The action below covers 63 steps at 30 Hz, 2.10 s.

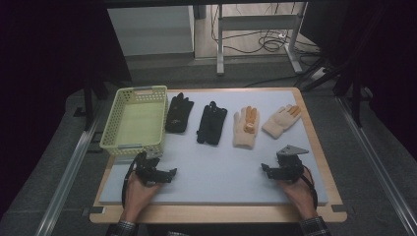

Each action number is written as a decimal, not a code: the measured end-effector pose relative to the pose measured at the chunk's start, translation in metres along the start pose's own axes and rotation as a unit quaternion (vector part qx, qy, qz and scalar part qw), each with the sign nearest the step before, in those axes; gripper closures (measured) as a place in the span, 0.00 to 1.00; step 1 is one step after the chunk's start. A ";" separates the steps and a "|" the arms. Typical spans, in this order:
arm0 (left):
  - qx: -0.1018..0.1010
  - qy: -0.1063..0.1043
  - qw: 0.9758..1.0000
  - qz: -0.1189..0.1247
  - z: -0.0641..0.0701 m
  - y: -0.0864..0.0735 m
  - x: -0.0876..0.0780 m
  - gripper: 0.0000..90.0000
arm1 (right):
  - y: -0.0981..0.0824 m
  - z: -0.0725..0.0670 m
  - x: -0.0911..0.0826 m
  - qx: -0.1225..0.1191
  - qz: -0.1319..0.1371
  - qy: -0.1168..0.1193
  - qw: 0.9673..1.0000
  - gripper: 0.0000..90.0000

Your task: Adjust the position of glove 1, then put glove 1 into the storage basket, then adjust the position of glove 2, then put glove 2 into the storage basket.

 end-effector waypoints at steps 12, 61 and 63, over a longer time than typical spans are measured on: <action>0.000 0.000 1.000 0.000 0.000 0.000 0.000 0.00 | 0.000 0.000 0.000 0.000 -0.001 0.001 1.000 0.25; 0.000 0.000 1.000 0.001 0.000 0.000 0.000 0.01 | 0.038 -0.024 0.000 -0.028 0.012 0.033 0.999 0.28; 0.000 0.000 1.000 0.001 0.000 0.000 0.000 0.01 | 0.040 -0.025 0.002 -0.030 0.011 0.037 0.999 0.28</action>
Point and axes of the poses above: each handheld gripper's, and its own axes: x roughly forward along the jaws, y roughly out of its top, z roughly to its right, the point moved 5 cm from there along x, roughly forward along the jaws, and after that the axes turned 13 degrees about -z, right-handed, at the moved point
